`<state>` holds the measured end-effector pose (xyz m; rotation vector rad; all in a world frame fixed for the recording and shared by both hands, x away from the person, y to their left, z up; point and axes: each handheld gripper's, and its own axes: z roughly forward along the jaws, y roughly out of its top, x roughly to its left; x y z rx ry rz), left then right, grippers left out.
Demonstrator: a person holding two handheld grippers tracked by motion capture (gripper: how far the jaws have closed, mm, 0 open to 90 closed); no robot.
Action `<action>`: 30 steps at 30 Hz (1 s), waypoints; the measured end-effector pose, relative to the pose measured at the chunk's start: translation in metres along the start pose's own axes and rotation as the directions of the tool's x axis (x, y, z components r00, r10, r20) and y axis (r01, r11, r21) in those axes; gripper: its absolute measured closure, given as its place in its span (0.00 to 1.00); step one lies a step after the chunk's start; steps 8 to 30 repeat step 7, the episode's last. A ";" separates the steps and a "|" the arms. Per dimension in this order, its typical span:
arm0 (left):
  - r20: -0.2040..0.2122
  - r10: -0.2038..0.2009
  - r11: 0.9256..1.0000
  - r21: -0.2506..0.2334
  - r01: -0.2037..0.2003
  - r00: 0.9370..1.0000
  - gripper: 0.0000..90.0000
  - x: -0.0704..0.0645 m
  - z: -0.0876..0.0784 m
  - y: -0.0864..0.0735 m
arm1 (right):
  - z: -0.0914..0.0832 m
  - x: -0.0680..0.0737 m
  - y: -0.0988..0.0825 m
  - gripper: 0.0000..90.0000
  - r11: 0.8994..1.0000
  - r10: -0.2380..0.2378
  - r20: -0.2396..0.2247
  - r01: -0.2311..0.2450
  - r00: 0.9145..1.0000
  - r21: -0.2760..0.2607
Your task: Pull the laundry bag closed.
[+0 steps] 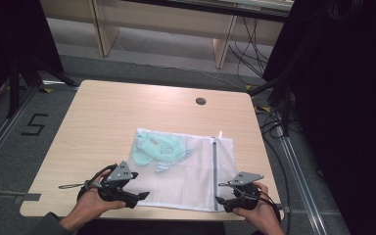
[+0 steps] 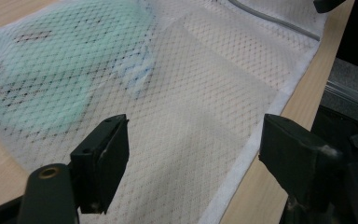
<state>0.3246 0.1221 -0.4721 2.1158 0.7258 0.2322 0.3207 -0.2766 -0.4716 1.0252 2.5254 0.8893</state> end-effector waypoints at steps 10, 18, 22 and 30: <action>-0.005 0.003 1.000 -0.011 -0.003 1.000 0.27 0.001 0.000 0.000 | -0.002 0.000 0.001 0.31 1.000 -0.005 -0.010 0.006 1.000 0.023; -0.005 0.003 1.000 -0.011 -0.003 1.000 0.27 0.001 0.000 0.000 | -0.002 0.000 0.001 0.31 1.000 -0.005 -0.010 0.006 1.000 0.023; -0.005 0.003 1.000 -0.011 -0.003 1.000 0.27 0.001 0.000 0.000 | -0.002 0.000 0.001 0.31 1.000 -0.005 -0.010 0.006 1.000 0.023; -0.005 0.003 1.000 -0.011 -0.003 1.000 0.27 0.001 0.000 0.000 | -0.002 0.000 0.001 0.31 1.000 -0.005 -0.010 0.006 1.000 0.023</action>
